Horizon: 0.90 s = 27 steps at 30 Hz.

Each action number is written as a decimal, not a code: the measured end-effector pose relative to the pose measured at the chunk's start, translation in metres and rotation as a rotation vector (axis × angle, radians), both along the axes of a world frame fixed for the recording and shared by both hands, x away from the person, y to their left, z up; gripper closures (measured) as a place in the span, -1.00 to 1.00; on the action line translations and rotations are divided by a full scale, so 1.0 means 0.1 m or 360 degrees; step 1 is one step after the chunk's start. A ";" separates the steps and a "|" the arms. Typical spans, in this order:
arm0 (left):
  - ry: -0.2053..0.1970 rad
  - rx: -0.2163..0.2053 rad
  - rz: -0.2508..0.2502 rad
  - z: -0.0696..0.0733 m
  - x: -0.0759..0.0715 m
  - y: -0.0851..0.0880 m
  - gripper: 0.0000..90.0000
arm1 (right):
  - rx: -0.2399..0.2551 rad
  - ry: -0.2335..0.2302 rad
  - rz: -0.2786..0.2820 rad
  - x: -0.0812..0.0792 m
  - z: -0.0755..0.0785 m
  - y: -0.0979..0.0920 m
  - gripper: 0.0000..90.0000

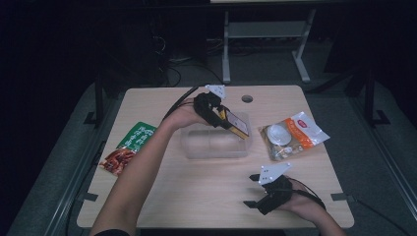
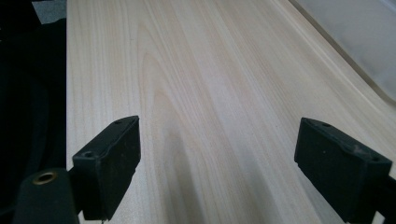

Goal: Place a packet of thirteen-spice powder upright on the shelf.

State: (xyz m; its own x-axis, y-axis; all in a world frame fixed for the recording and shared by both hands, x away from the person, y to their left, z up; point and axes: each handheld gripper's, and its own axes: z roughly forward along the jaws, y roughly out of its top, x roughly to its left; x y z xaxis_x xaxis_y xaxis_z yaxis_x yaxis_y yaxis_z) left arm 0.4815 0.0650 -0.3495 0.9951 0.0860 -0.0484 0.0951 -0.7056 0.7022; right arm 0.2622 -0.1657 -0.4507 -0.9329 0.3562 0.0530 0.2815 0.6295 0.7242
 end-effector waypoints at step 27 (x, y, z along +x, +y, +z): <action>-0.0010 -0.0108 0.0006 0.01 0.02 -0.21 -0.31 | -0.0001 -0.0019 0.0018 0.01 -0.01 -0.01 -0.69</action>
State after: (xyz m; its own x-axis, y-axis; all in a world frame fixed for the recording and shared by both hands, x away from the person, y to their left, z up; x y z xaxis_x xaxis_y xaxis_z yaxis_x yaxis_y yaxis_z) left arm 0.4836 0.0443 -0.3490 0.9951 0.0867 -0.0482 0.0934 -0.6558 0.7491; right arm 0.2633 -0.1671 -0.4513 -0.9374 0.3459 0.0415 0.2657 0.6330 0.7271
